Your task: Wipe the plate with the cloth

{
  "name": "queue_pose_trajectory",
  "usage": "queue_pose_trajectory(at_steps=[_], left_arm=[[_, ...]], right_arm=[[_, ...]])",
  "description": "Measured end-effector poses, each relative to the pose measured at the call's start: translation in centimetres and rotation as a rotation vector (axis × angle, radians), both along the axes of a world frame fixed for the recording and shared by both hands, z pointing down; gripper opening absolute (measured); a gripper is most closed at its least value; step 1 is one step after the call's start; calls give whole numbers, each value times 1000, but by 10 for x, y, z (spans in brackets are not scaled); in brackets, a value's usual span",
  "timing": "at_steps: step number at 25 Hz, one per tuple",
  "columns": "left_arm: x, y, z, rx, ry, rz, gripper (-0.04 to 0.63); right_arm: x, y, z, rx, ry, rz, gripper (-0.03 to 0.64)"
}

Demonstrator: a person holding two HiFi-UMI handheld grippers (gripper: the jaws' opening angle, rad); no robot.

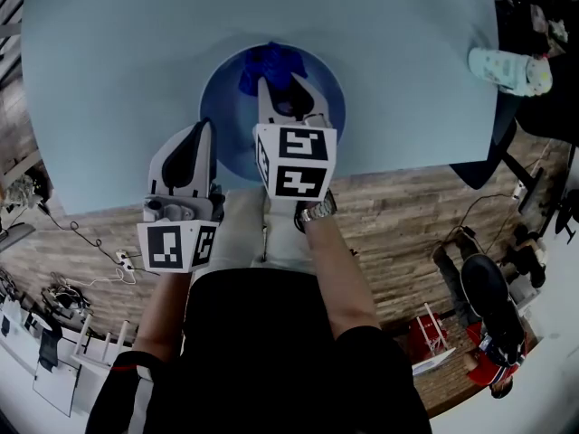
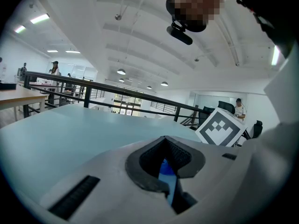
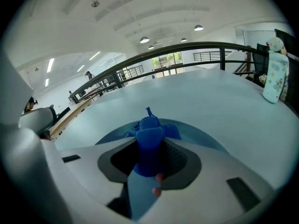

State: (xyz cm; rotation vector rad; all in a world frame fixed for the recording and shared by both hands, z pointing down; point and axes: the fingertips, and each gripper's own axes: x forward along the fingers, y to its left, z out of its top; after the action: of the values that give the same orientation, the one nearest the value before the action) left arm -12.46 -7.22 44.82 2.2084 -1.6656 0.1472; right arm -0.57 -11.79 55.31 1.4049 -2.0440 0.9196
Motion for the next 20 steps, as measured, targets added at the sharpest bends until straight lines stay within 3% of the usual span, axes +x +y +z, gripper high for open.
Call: queue_pose_trajectory(at_steps=[20], left_arm=[[6,8,-4,4,-4,22,2]], right_arm=[[45,15,-3,-42,14,120,118]])
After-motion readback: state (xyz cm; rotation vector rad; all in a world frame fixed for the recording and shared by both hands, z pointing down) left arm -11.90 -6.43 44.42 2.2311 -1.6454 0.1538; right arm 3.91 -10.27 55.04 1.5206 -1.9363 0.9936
